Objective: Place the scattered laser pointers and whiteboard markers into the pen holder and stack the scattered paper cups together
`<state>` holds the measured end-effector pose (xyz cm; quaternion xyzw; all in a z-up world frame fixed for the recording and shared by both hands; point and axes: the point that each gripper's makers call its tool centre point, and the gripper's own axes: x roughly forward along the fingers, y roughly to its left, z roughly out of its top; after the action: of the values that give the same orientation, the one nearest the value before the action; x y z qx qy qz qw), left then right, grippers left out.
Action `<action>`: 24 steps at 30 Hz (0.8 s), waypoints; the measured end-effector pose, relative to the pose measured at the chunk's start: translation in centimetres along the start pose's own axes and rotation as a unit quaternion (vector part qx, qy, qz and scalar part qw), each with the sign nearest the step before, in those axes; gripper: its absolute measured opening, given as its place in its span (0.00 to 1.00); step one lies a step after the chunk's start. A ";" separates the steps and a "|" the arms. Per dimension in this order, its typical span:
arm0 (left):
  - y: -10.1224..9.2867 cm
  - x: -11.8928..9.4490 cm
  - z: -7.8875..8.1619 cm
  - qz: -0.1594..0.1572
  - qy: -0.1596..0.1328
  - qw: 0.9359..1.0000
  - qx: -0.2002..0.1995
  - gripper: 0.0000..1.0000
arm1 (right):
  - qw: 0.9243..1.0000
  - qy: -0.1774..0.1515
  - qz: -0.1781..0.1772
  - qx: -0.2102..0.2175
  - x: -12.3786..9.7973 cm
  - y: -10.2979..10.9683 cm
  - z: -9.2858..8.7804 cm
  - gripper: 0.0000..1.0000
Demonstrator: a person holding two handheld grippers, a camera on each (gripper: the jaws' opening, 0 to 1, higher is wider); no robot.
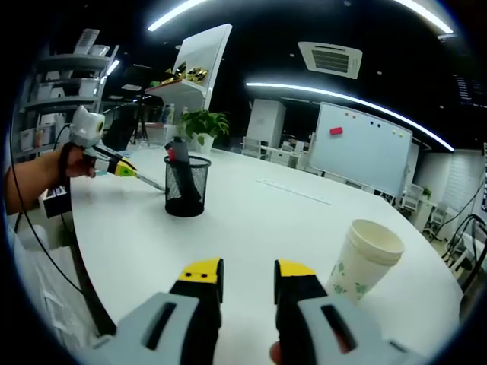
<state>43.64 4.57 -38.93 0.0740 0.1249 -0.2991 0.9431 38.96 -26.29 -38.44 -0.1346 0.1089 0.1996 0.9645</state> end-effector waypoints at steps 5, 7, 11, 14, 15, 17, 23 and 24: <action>-0.1 0.2 0.9 -0.002 -0.008 1.000 0.005 0.11 | 1.000 0.000 -0.002 0.001 -0.1 -0.2 -0.1 0.27; -0.1 0.3 1.1 -0.002 -0.010 1.000 0.007 0.11 | 1.000 0.000 -0.002 0.001 -0.1 -0.3 -0.1 0.27; -0.4 0.4 1.6 -0.003 -0.015 1.000 0.011 0.11 | 1.000 0.000 -0.003 0.000 -0.2 -0.4 0.0 0.27; -0.5 0.4 1.9 -0.004 -0.016 1.000 0.013 0.11 | 1.000 0.000 -0.004 0.000 -0.2 -0.5 -0.1 0.27; -0.5 0.5 2.0 -0.005 -0.016 1.000 0.014 0.11 | 1.000 0.000 -0.003 0.000 -0.2 -0.5 -0.1 0.27; -0.7 0.3 2.4 -0.002 -0.021 1.000 0.018 0.11 | 1.000 0.001 -0.003 0.000 -0.2 -0.5 -0.1 0.27; -0.8 0.3 2.9 -0.006 -0.024 1.000 0.018 0.11 | 1.000 0.000 -0.004 -0.001 -0.2 -0.6 0.0 0.27; -0.9 0.3 3.1 -0.006 -0.026 0.999 0.018 0.11 | 1.000 -0.001 -0.003 0.000 -0.2 -0.6 0.0 0.27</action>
<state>43.99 3.04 -36.15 0.0828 0.0954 -0.3091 0.9426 39.05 -26.91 -38.23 -0.1351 0.1073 0.1965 0.9652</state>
